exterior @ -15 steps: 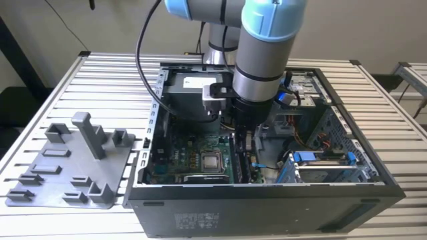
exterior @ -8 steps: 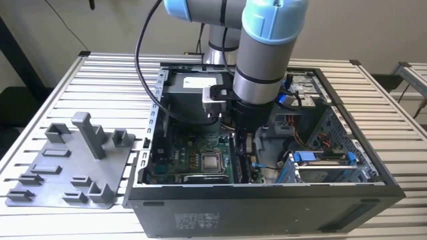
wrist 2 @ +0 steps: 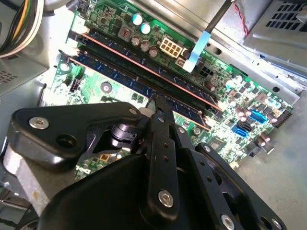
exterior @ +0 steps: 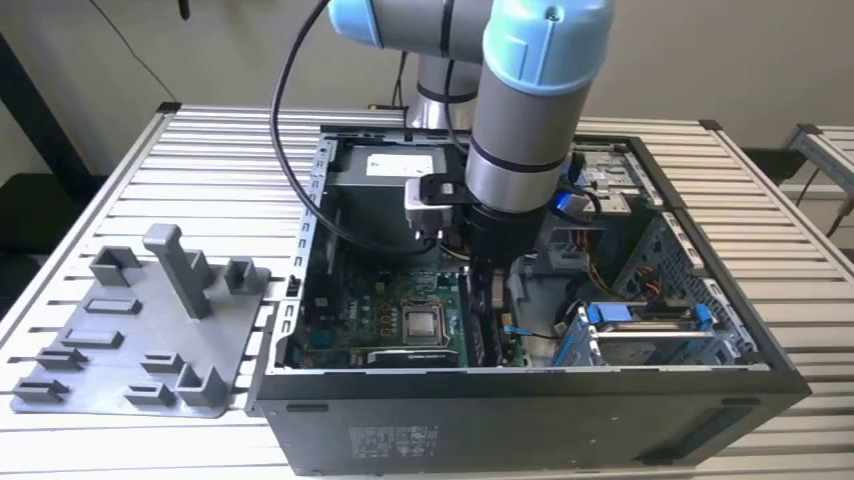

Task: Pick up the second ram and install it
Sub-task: 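Press down the second ram until it locks into place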

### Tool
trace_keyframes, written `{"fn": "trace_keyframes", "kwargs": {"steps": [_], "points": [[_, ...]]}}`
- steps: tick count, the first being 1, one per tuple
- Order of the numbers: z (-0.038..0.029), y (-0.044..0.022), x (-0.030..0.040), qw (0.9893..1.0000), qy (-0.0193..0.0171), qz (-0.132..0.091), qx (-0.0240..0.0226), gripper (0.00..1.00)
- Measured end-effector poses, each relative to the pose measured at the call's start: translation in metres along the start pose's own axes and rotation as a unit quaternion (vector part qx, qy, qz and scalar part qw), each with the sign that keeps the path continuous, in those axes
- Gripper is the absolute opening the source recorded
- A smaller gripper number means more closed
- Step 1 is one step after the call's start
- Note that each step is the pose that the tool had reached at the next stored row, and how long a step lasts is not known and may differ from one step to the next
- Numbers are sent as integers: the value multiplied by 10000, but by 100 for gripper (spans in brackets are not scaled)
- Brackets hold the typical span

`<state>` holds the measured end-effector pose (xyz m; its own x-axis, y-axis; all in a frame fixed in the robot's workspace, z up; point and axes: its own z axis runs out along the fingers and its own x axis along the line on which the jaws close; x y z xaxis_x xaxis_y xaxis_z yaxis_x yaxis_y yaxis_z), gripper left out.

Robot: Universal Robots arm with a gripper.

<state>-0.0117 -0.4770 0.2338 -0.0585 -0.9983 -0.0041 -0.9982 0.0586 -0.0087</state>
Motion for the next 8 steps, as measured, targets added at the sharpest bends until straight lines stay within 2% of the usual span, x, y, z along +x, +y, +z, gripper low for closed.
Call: {"fn": "trace_keyframes", "kwargs": {"steps": [8], "points": [[136, 2, 2, 10000, 6, -2, -1, 11]]}}
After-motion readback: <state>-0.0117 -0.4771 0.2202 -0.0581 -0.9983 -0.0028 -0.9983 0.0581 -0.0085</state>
